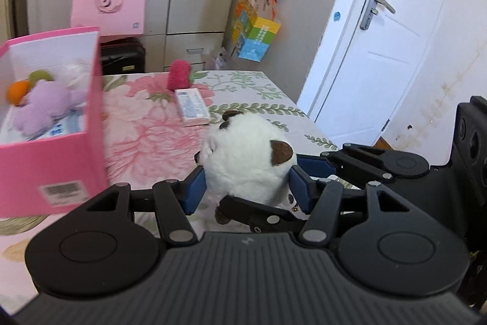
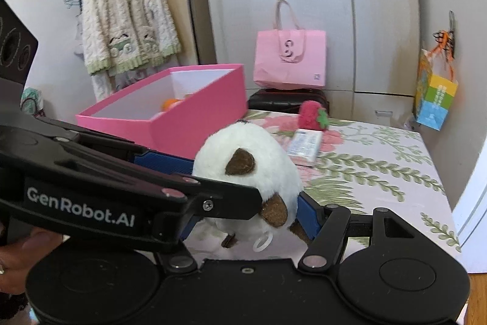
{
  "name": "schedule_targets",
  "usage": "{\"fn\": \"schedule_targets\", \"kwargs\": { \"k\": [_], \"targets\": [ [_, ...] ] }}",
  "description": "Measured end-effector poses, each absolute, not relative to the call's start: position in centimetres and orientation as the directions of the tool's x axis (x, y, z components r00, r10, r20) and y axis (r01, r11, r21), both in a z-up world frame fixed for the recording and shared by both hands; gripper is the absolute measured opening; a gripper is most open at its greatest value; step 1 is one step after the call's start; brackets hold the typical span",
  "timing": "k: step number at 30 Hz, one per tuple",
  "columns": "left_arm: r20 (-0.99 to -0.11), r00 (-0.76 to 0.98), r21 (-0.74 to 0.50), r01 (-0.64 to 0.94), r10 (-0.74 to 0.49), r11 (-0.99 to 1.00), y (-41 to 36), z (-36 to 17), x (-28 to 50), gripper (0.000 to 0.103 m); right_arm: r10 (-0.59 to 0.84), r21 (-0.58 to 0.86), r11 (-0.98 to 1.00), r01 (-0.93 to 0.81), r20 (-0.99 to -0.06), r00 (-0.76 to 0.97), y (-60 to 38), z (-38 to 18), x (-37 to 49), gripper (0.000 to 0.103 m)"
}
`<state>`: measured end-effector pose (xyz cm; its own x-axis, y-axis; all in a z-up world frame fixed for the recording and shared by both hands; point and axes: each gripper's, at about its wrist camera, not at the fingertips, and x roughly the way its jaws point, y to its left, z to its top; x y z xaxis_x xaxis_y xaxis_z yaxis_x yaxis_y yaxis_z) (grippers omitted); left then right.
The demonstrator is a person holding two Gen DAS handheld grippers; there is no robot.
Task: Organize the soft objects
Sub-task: 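Lift the white plush toy with both tools and carry it toward the shoebox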
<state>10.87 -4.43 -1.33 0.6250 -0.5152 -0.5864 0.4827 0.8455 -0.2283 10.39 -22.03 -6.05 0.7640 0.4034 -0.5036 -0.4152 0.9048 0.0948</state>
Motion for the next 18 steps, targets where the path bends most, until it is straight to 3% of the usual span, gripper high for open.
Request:
{"fn": "schedule_targets", "kwargs": {
  "k": [5, 18],
  "targets": [
    [-0.573, 0.661, -0.195, 0.466, -0.486, 0.863, -1.2, 1.7, 8.7, 0.057, 0.438, 0.010, 0.871, -0.491, -0.465, 0.769, -18.7, -3.4, 8.4, 0.071],
    [-0.401, 0.826, -0.188, 0.348, -0.395, 0.918, 7.8, 6.8, 9.3, 0.058, 0.588, -0.010, 0.779, -0.627, -0.336, 0.736, -10.5, 2.0, 10.9, 0.074]
  ]
}}
